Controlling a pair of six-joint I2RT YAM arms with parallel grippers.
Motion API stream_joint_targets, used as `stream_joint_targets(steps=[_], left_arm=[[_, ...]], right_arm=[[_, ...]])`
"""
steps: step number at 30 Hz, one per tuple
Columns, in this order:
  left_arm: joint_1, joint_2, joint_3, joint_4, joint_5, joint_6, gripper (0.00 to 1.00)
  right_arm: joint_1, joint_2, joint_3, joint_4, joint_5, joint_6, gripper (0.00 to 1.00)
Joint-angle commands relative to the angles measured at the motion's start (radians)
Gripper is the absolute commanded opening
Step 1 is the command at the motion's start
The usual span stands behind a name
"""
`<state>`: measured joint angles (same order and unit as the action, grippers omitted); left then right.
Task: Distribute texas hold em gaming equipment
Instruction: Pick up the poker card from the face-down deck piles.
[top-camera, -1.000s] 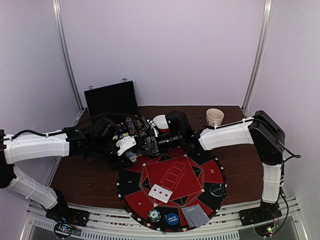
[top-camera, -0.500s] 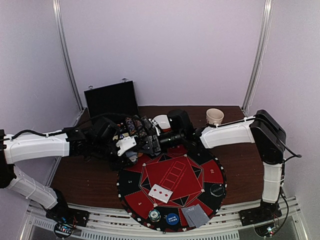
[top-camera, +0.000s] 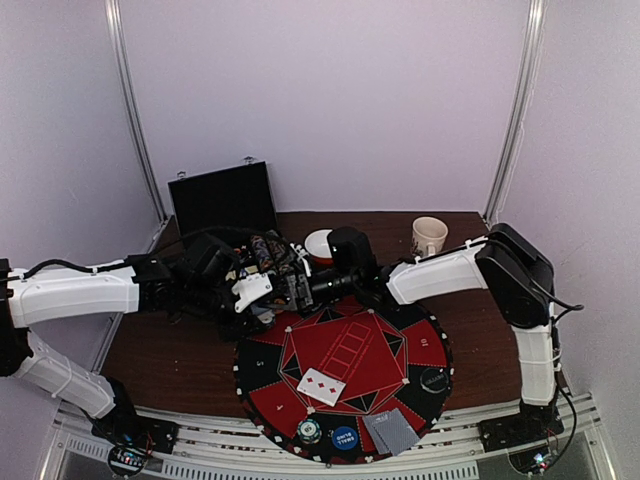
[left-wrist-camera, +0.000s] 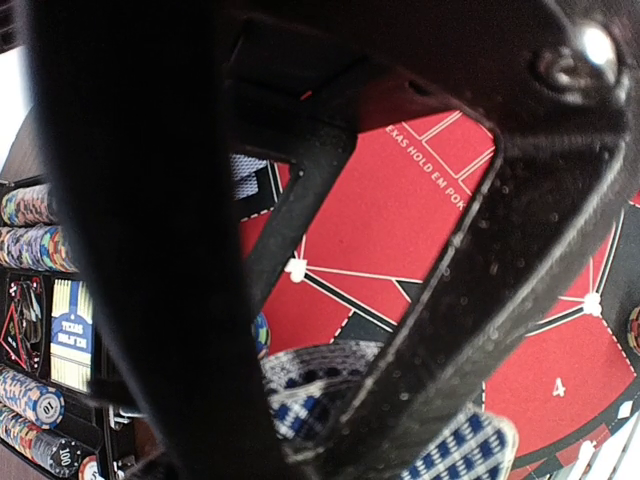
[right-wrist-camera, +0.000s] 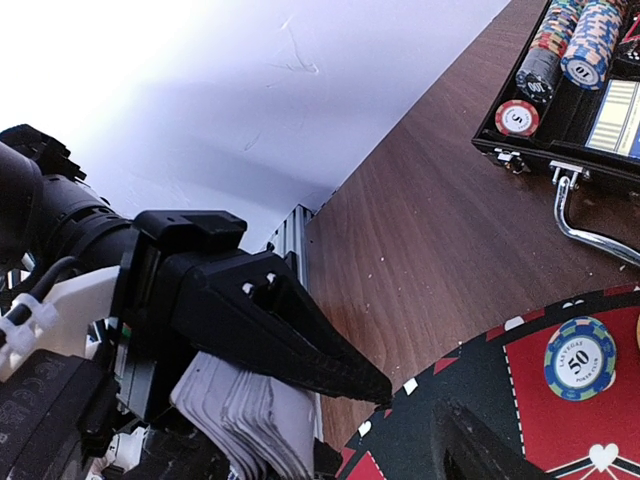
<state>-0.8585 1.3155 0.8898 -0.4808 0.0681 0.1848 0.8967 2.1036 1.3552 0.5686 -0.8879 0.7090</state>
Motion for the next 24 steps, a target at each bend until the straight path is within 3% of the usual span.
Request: stream_joint_targets(steps=[1, 4, 10, 24], left_arm=[[-0.004, -0.002, 0.011, 0.033, 0.011, 0.008, 0.43], [-0.004, -0.005, 0.009, 0.033, 0.012, 0.010, 0.42], [-0.004, -0.011, 0.007, 0.033, 0.008, 0.009, 0.42], [-0.004, -0.005, 0.009, 0.032, 0.007, 0.008, 0.42]], right_arm=[[0.006, -0.004, 0.029, -0.042, 0.021, -0.067, 0.70], [-0.002, -0.016, 0.038, -0.130, 0.072, -0.117, 0.67], [-0.023, -0.065, 0.022, -0.221, 0.125, -0.174, 0.49], [-0.023, -0.145, 0.018, -0.346, 0.119, -0.260, 0.21]])
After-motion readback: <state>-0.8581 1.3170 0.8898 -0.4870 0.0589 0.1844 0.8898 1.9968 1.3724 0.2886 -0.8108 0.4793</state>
